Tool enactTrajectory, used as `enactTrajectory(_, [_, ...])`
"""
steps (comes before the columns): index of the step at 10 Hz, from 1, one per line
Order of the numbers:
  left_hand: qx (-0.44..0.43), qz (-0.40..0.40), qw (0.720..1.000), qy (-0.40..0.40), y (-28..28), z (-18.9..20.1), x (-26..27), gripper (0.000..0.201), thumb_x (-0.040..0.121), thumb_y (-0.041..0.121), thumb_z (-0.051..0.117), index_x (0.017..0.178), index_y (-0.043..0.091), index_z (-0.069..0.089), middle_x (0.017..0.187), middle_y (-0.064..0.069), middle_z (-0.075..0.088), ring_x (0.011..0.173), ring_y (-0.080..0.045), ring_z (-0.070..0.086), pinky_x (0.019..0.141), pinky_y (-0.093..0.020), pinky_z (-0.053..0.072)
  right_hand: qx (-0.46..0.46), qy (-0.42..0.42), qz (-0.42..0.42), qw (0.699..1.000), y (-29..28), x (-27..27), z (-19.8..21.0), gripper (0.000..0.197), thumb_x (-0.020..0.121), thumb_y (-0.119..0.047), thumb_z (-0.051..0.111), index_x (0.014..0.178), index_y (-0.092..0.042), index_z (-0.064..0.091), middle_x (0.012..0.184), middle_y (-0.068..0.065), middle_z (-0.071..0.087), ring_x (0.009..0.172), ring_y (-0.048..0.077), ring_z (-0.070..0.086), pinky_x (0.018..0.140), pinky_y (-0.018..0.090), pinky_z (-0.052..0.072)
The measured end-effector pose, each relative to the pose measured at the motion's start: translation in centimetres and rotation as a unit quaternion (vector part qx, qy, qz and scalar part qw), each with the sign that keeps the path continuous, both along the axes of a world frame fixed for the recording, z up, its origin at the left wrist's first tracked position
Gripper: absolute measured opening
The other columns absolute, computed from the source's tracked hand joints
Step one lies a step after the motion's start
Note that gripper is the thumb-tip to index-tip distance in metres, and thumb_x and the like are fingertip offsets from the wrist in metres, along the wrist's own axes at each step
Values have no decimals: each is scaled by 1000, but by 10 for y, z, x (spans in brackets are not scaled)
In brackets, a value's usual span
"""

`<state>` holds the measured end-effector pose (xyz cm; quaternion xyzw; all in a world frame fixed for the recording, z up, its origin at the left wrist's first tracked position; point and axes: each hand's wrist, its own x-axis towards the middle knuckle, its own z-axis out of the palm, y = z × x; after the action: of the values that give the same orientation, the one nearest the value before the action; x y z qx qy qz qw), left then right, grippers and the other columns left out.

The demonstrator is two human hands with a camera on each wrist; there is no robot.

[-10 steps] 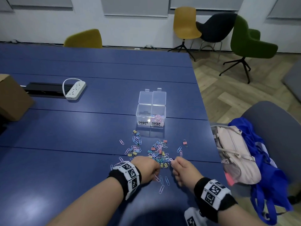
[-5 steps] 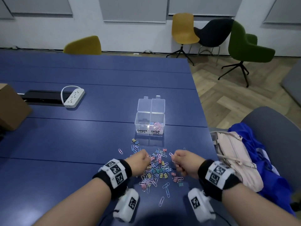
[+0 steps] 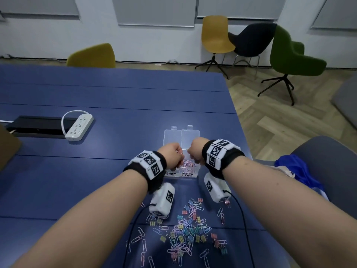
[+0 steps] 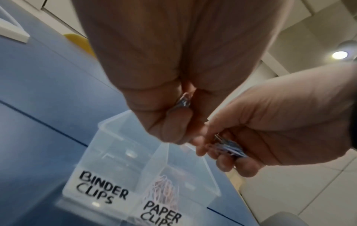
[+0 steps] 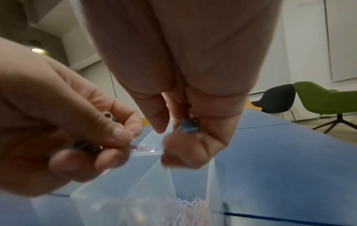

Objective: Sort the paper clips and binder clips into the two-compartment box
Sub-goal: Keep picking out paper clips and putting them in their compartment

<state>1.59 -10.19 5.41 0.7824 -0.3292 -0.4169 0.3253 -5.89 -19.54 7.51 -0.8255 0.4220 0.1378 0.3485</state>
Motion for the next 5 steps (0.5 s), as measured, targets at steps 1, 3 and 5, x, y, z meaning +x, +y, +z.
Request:
enactTrajectory(1, [41, -9, 999, -13, -16, 1, 2, 24, 90, -2, 40, 72, 14, 42, 65, -10, 56, 51, -21, 46, 47, -27, 39, 72, -33, -37, 996, -8, 3, 3, 23, 91, -11, 54, 68, -15, 53, 80, 2, 75, 60, 10, 69, 77, 27, 57])
enactTrajectory(3, [68, 38, 996, 41, -34, 4, -4, 24, 93, 6, 48, 68, 4, 49, 61, -11, 54, 49, -22, 46, 50, -25, 42, 63, -79, -56, 993, -19, -12, 6, 19, 92, -19, 52, 92, -6, 66, 98, 10, 70, 91, 21, 67, 91, 29, 52])
enactTrajectory(5, [43, 67, 996, 30, -45, 12, -4, 10, 91, 12, 53, 92, 4, 58, 98, -18, 61, 94, -34, 63, 83, -31, 49, 161, -234, -198, 938, -20, -56, -1, 26, 92, 4, 41, 70, -7, 49, 65, 11, 53, 43, 16, 56, 45, 20, 48])
